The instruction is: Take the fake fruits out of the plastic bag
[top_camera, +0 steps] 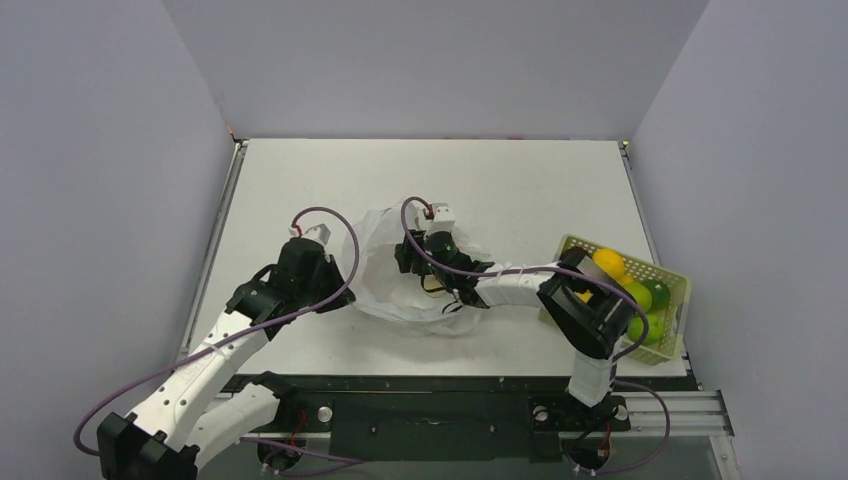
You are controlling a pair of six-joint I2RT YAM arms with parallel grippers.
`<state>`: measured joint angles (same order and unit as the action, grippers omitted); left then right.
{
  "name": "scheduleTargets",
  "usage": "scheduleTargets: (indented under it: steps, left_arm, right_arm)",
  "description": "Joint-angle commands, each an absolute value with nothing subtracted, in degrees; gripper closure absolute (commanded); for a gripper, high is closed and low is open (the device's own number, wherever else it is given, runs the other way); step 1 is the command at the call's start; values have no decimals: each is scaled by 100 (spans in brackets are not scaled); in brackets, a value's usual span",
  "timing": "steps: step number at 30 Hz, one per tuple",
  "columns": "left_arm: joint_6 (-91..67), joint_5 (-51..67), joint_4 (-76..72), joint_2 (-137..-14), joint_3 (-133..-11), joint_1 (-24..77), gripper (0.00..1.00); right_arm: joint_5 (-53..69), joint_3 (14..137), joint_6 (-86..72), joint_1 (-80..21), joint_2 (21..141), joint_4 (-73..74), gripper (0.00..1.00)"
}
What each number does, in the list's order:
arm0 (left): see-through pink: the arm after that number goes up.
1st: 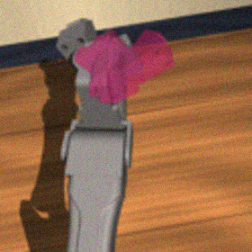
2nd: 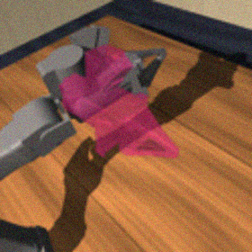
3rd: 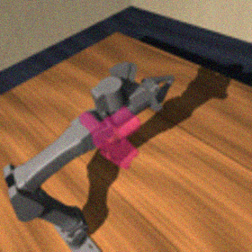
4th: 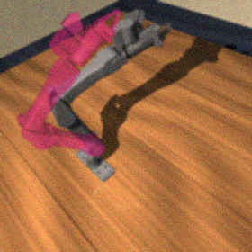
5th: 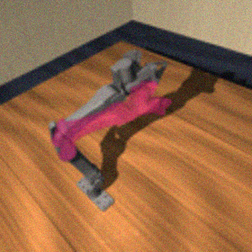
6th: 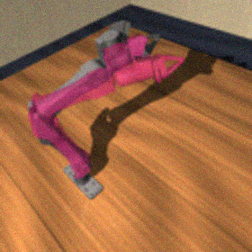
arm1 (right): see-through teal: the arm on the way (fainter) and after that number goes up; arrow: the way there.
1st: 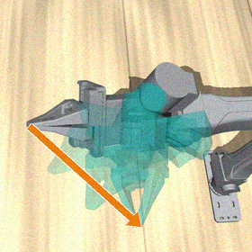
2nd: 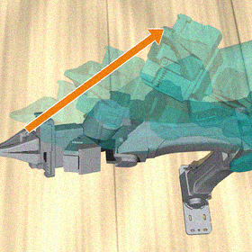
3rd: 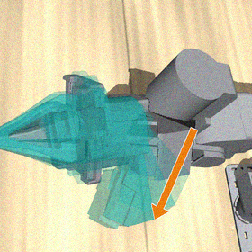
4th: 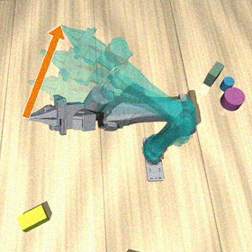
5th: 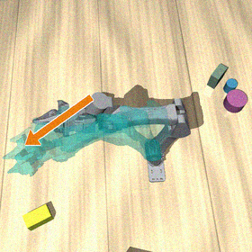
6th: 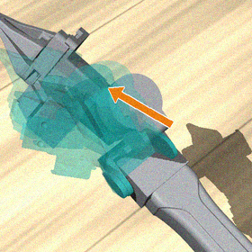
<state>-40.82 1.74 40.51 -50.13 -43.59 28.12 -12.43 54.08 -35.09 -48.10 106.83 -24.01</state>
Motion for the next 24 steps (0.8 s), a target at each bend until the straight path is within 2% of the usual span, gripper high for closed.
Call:
scheduleTargets:
  steps: [1, 6, 9, 15, 19, 24]
  left_arm:
    - [-3984, 74, 3612, -5355, -4475, 2693, 100]
    - [-3900, -79, 3491, -5999, -4752, 2437, 100]
    - [-3894, -255, 3421, -6446, -4955, 2232, 100]
    - [-3827, -458, 3297, -7261, -5814, 1774, 100]
    - [-3769, -620, 3395, -7721, -6397, 1385, 100]
    - [-3455, -920, 3445, -8238, -7005, 830, 100]
  right_arm:
    - [318, 5300, -3132, -4900, 9658, -2962, 80]
    - [586, 5356, -3116, -4876, 8910, -2368, 85]
    - [729, 5983, -2881, -4870, 8672, -1453, 91]
    - [831, 6635, -2877, -4836, 8372, -837, 99]
    - [-52, 6683, -2835, -4674, 7932, -364, 100]
    - [-1073, 6143, -2819, -4101, 7096, 553, 100]
